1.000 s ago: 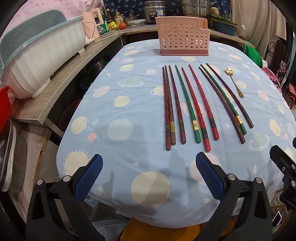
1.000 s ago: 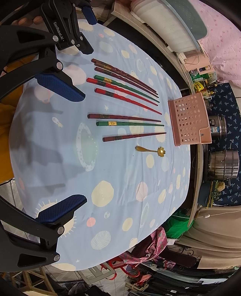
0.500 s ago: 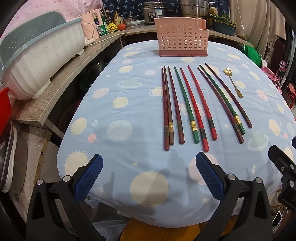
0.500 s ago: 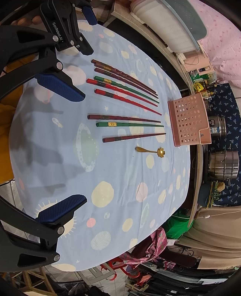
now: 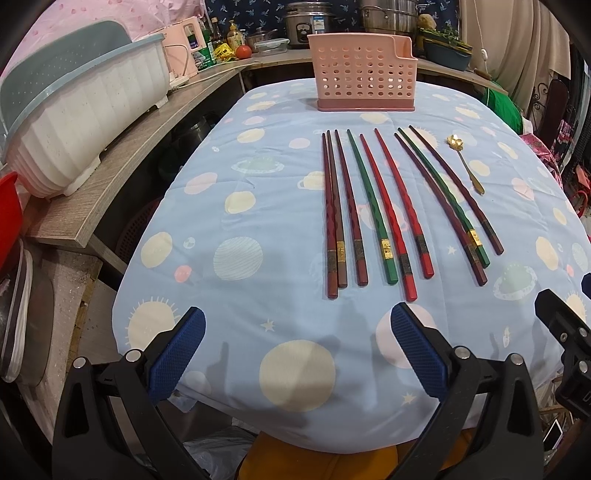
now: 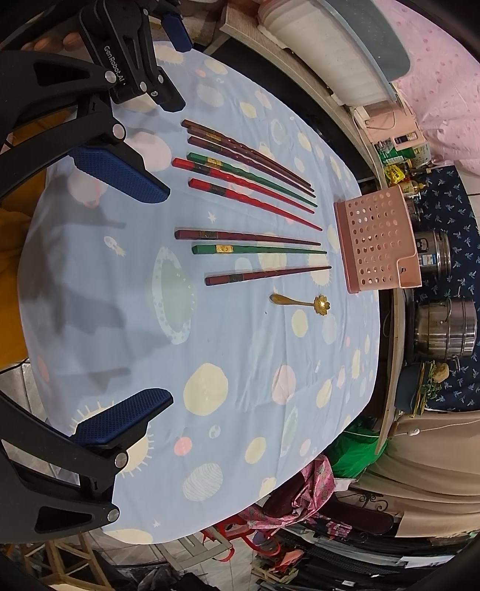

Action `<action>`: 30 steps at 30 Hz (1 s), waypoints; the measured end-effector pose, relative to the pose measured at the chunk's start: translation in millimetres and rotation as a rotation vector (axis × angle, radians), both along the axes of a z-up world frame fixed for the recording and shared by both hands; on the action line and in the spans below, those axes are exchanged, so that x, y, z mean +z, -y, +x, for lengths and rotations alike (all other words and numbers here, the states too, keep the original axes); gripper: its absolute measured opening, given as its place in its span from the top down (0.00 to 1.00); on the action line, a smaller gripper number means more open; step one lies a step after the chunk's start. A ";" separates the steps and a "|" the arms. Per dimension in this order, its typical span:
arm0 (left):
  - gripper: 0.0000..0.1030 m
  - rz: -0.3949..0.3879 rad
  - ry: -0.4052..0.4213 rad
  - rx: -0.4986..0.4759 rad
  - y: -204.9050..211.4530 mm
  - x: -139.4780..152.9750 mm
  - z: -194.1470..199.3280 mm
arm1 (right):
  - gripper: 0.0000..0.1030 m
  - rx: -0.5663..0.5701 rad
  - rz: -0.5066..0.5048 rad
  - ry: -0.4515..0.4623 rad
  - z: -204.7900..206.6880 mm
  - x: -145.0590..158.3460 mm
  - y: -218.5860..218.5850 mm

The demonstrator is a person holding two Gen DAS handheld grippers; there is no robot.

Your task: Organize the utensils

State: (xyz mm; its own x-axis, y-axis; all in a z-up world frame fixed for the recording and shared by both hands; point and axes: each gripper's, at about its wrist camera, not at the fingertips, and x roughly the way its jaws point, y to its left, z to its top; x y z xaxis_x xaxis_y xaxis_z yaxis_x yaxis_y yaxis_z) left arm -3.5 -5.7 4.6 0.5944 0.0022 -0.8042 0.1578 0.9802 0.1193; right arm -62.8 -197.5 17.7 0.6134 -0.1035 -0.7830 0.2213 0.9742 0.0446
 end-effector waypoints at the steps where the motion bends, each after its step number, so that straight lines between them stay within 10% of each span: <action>1: 0.07 0.001 0.000 0.000 0.5 0.3 -0.4 | 0.06 0.000 0.000 0.000 0.0 0.0 -0.2; 23: 0.07 -0.007 -0.004 0.000 -1.2 -3.3 -1.6 | 0.07 -0.003 0.005 -0.002 0.4 -1.5 -0.8; 30: 0.07 -0.120 -0.047 0.033 -20.4 -8.5 14.5 | 0.07 -0.011 0.020 -0.008 1.1 -5.3 0.9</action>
State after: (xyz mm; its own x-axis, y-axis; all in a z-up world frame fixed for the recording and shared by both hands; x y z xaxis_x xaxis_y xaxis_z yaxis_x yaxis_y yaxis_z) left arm 11.0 14.6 -3.9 0.5575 -0.0769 -0.8266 0.1275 0.9918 -0.0063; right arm -61.7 -198.4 12.5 0.6063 -0.0950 -0.7895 0.2328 0.9706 0.0620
